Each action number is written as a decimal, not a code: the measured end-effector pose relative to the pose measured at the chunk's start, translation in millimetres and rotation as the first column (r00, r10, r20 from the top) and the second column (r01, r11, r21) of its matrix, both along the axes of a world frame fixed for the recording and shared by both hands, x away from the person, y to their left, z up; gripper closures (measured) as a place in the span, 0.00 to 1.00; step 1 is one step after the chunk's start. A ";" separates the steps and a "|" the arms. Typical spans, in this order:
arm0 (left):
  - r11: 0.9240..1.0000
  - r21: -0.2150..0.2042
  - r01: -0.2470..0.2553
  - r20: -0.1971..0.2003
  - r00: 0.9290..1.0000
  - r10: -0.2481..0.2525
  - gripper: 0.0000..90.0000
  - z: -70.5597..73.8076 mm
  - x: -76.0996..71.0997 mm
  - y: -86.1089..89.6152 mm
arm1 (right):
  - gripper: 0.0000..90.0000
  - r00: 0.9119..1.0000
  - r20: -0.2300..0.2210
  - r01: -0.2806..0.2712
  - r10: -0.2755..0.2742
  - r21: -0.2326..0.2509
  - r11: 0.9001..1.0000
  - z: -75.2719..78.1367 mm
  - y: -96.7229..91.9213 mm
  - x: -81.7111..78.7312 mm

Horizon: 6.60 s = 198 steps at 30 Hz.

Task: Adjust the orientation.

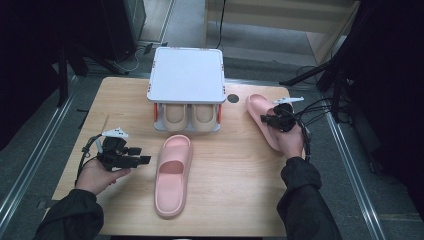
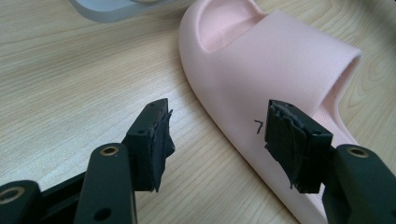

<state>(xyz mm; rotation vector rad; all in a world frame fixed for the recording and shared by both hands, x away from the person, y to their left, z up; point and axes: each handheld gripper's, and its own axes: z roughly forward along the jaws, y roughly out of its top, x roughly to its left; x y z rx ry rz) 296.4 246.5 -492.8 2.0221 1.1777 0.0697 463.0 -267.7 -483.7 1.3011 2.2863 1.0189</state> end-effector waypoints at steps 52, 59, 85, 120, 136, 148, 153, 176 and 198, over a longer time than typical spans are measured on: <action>0.997 -0.004 0.076 0.013 0.997 -0.076 0.56 -4.4 11.4 -18.2 | 0.95 0.941 -0.058 -0.339 0.334 -0.100 0.935 -7.2 138.6 -151.9; 0.996 0.008 0.084 0.005 0.996 -0.084 0.56 -5.8 11.3 -20.5 | 0.95 0.944 -0.067 -0.330 0.324 -0.106 0.938 -10.4 145.0 -154.5; 0.996 0.020 0.089 0.010 0.996 -0.090 0.55 -7.4 6.2 -18.9 | 0.95 0.967 -0.027 -0.254 0.254 -0.011 0.967 8.6 73.1 -141.4; 0.992 0.036 0.123 -0.010 0.992 -0.122 0.56 -13.8 2.2 -24.0 | 0.92 0.963 -0.118 -0.255 0.243 -0.106 0.961 -20.7 80.4 -115.5; 0.992 0.035 0.122 -0.016 0.992 -0.121 0.55 -13.8 3.9 -24.8 | 0.92 0.948 -0.134 -0.300 0.288 -0.079 0.951 -17.0 96.6 -135.9; 0.992 0.025 0.125 -0.023 0.992 -0.125 0.55 -13.2 6.3 -26.0 | 0.91 0.936 -0.149 -0.330 0.318 -0.065 0.942 -19.7 109.5 -151.7; 0.992 0.024 0.123 -0.024 0.992 -0.123 0.56 -12.9 5.7 -26.9 | 0.91 0.934 -0.152 -0.335 0.324 -0.057 0.940 -20.3 114.0 -156.4; 0.994 0.025 0.102 0.058 0.993 -0.104 0.56 13.3 8.1 -22.0 | 0.75 0.951 -0.025 -0.301 0.307 0.136 0.944 9.4 116.0 -196.1; 0.990 0.021 0.141 0.137 0.980 -0.143 0.67 76.8 56.4 -40.6 | 0.41 0.974 0.013 -0.225 0.225 0.157 0.962 -20.0 177.0 -193.3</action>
